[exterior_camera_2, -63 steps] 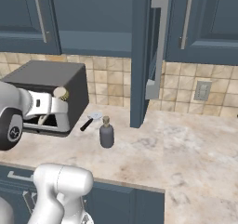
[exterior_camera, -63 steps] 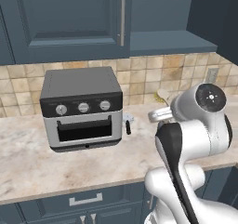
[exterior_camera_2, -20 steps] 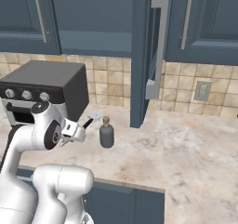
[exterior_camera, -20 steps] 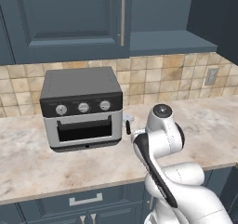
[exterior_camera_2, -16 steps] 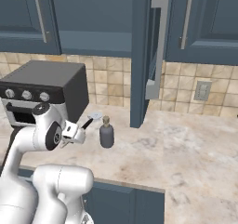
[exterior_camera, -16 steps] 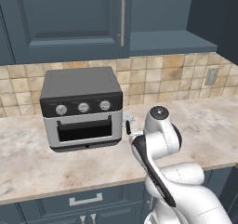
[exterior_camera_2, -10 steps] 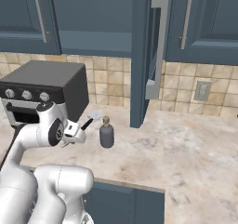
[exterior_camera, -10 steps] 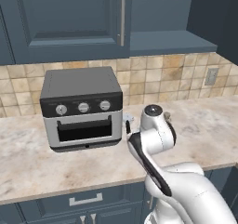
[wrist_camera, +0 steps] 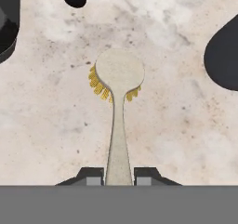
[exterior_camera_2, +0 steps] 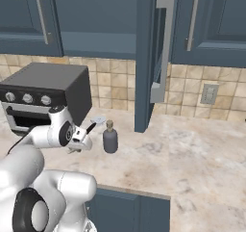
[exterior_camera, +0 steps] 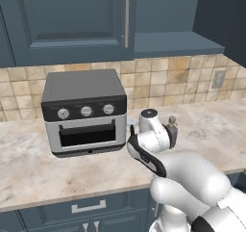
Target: Pick the dish brush and soap dispenser from the cabinet and place them on the counter.
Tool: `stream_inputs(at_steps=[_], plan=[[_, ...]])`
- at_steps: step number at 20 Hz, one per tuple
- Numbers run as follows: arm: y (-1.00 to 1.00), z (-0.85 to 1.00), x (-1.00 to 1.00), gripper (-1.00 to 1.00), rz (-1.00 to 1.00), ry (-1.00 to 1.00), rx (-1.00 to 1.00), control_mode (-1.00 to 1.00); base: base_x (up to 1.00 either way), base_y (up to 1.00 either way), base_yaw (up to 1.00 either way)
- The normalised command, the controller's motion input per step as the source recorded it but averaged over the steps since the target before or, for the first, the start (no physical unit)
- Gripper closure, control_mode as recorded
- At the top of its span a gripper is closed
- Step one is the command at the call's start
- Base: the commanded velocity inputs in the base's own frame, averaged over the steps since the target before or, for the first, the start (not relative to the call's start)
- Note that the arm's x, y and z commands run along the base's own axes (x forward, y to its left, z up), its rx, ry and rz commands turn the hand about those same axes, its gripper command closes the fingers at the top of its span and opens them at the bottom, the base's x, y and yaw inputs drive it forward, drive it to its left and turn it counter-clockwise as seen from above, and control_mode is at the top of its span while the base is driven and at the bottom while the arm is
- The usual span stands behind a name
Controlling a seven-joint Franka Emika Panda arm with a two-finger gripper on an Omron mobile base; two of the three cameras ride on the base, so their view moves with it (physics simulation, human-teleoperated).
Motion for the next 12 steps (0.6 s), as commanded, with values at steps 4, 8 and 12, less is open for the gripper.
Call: stream_inputs(at_steps=[4,8,12], plan=[[-0.01,-0.53,0.05,1.00,-0.02,-0.04,0.00,-1.00,0.00,0.00,0.00],[-0.02,-0.46,0.00,1.00,-0.01,-0.08,-0.01,-1.00,0.00,0.00,0.00],[-0.04,-0.42,0.03,1.00,0.00,-0.11,-0.01,-1.00,0.00,0.00,0.00]])
